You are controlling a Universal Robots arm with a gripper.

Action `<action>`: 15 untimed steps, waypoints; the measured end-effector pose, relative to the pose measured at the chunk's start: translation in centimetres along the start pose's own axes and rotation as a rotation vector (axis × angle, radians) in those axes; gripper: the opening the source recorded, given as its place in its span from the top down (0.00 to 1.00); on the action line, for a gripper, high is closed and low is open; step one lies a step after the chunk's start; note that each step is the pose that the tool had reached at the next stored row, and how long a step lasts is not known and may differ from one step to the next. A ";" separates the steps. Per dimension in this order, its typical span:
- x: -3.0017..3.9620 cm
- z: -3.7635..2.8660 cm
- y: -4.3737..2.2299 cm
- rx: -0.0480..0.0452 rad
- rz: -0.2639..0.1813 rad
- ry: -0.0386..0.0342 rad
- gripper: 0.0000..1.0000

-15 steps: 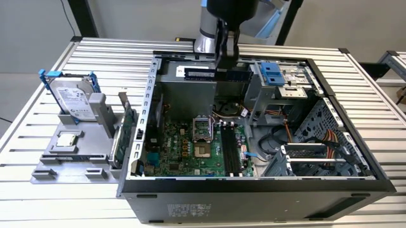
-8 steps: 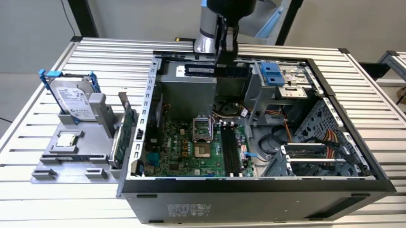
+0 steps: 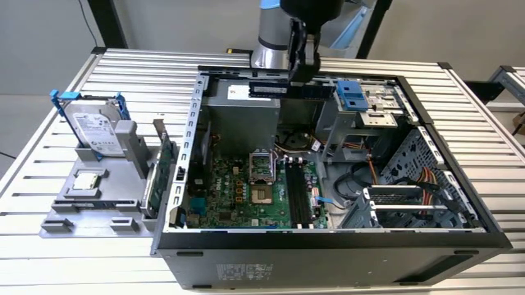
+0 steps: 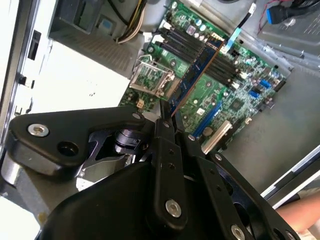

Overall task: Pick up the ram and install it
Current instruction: 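Insert the ram into the slot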

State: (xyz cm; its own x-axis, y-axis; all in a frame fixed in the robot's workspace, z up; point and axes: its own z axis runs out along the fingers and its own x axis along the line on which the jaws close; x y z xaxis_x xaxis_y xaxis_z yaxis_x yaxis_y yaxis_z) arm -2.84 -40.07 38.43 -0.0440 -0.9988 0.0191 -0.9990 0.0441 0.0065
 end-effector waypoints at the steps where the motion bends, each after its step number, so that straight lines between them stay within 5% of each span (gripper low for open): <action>1: 0.03 0.00 -0.33 -0.0009 0.000 0.0000 1.00; 6: 0.41 -0.01 -1.87 -0.0049 0.000 0.0003 1.00; 15: 2.12 0.02 -3.37 -0.0104 0.000 0.0006 1.00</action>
State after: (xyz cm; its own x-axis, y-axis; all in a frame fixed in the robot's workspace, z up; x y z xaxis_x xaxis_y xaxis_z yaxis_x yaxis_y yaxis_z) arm 0.44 -42.34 38.43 -0.0437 -0.9989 0.0197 -0.9989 0.0440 0.0170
